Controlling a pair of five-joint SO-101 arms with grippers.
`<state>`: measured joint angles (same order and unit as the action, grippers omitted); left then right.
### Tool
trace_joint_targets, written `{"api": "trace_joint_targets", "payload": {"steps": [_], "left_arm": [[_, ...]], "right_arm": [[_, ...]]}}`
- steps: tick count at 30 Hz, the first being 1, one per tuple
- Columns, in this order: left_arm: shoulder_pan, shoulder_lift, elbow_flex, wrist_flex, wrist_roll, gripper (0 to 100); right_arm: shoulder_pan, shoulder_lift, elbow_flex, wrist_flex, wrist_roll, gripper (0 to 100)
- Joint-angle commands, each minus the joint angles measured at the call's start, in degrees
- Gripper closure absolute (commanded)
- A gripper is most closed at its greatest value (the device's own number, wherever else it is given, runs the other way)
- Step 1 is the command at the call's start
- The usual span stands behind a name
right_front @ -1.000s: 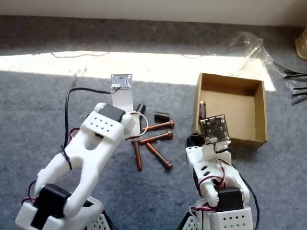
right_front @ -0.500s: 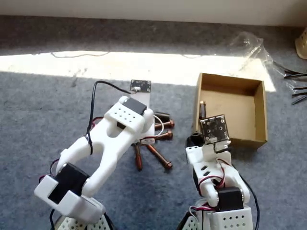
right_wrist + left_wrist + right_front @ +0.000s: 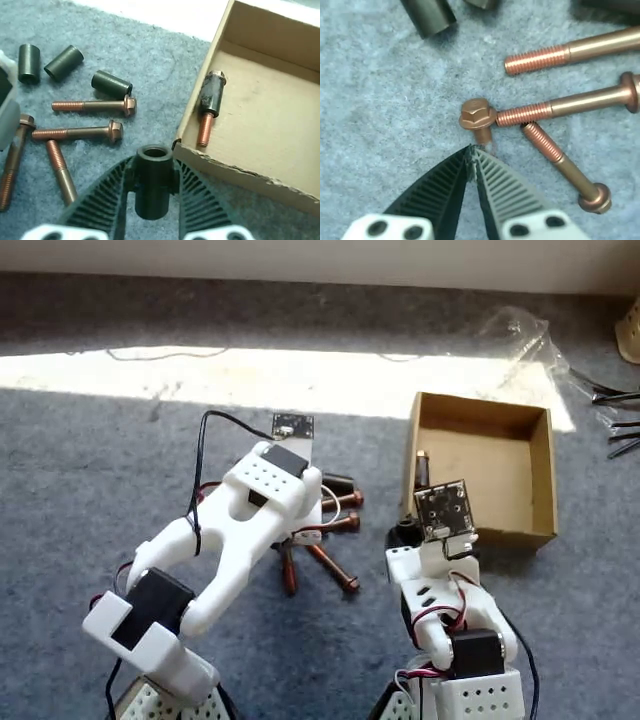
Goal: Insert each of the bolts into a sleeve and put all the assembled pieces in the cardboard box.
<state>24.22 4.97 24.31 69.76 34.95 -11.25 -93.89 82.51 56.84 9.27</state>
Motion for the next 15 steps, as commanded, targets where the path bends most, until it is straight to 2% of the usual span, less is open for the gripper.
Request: {"api": "trace_joint_targets", "payload": {"steps": [1,6,11,15], "left_arm": [[0.92,-0.48,-2.59,-1.14,0.44,99],[0.84,-0.48,-2.59,-1.14,0.44,99],[0.75,-0.48,-2.59,-1.14,0.44,89],[0.75,-0.04,-2.51,-1.14,0.44,87]], "right_arm": [[0.48,-0.57,-0.66,-2.15,-0.35,99.5],[0.48,-0.57,-0.66,-2.15,-0.35,99.5],[0.48,-0.57,-0.66,-2.15,-0.35,99.5],[0.48,-0.57,-0.66,-2.15,-0.35,99.5]]}}
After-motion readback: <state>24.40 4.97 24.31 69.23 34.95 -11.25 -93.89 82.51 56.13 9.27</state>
